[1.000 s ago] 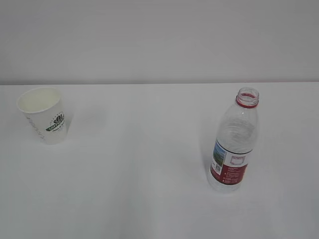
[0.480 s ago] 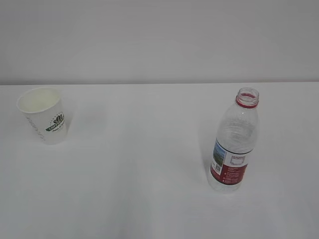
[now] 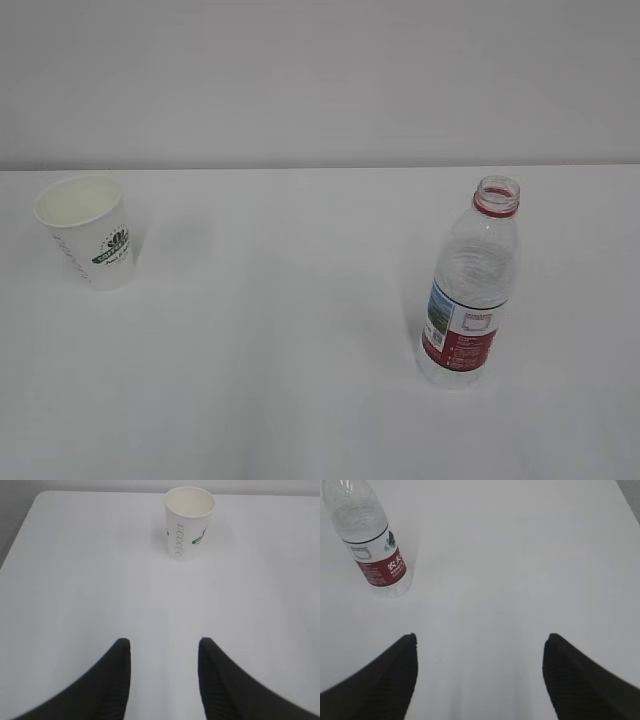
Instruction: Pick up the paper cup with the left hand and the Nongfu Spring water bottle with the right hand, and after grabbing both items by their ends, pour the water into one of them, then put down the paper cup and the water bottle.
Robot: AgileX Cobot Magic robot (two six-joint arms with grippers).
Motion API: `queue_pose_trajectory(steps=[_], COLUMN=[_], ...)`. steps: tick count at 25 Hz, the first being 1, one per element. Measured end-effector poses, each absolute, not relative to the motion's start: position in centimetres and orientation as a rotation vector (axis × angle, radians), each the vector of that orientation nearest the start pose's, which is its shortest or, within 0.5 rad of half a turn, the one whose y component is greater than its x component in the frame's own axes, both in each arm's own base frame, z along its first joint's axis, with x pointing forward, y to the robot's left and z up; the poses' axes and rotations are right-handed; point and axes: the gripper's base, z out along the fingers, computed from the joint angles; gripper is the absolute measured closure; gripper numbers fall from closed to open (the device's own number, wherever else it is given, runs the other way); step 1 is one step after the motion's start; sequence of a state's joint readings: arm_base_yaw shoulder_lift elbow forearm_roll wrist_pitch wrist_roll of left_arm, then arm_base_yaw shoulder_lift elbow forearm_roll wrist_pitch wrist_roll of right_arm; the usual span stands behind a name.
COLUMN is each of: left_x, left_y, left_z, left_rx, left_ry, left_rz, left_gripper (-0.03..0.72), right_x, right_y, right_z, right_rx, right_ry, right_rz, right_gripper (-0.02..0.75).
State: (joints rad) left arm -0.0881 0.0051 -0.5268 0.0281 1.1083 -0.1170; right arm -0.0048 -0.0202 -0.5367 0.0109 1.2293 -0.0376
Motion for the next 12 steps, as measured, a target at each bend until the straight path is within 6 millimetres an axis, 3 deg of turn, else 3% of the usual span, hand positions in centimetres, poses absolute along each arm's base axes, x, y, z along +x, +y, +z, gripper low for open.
queue_pose_trajectory(steps=[5, 12], left_x=[-0.9, -0.9], left_y=[0.31, 0.31], left_z=[28.09, 28.09], left_rx=[-0.032, -0.032], left_ry=[2.071, 2.071], left_rz=[-0.092, -0.092], left_gripper=[0.349, 0.257], right_x=[-1.98, -1.82], right_y=[0.1, 0.1], right_z=[27.41, 27.65], right_rx=[-0.037, -0.036], right_ry=[2.151, 2.119], right_rz=[-0.011, -0.012], right_gripper=[0.15, 0.151])
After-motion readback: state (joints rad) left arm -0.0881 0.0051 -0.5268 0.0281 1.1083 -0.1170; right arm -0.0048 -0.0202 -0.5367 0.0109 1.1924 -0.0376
